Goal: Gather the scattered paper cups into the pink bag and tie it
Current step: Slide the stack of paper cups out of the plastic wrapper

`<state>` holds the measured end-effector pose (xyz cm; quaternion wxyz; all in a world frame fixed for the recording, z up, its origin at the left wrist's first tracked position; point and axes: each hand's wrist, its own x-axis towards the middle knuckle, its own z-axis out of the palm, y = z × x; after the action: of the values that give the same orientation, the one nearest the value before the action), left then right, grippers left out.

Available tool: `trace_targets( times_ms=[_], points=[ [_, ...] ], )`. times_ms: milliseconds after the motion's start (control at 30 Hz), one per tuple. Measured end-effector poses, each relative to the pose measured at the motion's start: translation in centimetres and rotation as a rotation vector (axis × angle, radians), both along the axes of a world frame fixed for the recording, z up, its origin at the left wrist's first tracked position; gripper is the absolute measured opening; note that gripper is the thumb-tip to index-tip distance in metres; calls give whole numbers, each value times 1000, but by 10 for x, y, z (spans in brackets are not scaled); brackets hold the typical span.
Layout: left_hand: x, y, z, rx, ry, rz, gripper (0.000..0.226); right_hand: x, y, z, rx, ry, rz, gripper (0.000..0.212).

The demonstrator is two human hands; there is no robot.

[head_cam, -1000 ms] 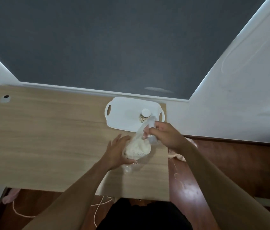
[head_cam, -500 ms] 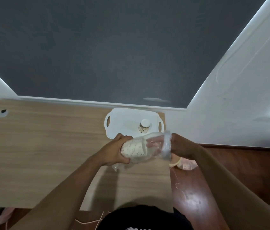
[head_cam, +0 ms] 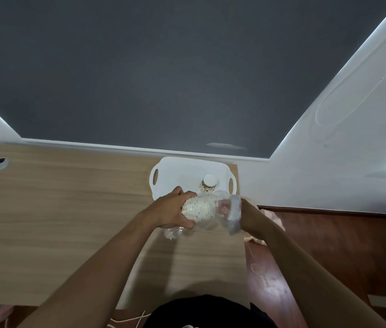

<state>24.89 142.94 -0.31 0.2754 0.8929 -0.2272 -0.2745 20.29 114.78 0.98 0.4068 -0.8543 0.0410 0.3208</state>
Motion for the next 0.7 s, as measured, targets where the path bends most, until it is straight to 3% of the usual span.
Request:
trace_targets(
  times_ms=[67,200,400,500,567,700],
  points=[
    [0,-5,2,-3,-2,-6,92,-1,9,6,-42,-21,20,32],
    [-2,-15,9,28,10,-33,84,-3,16,3,-163,-109,25,46],
    [-9,-19,11,53,-63,31,101,-9,19,7,-167,-183,-59,32],
    [-11,-16,7,9,-95,58,85,-7,21,10,-194,-187,-29,38],
    [-10,-10,5,-36,-58,72,76,-5,18,12,-238,-186,17,31],
    [-4,19,0,-84,13,165,80,-1,1,17,-261,-238,47,19]
  ],
)
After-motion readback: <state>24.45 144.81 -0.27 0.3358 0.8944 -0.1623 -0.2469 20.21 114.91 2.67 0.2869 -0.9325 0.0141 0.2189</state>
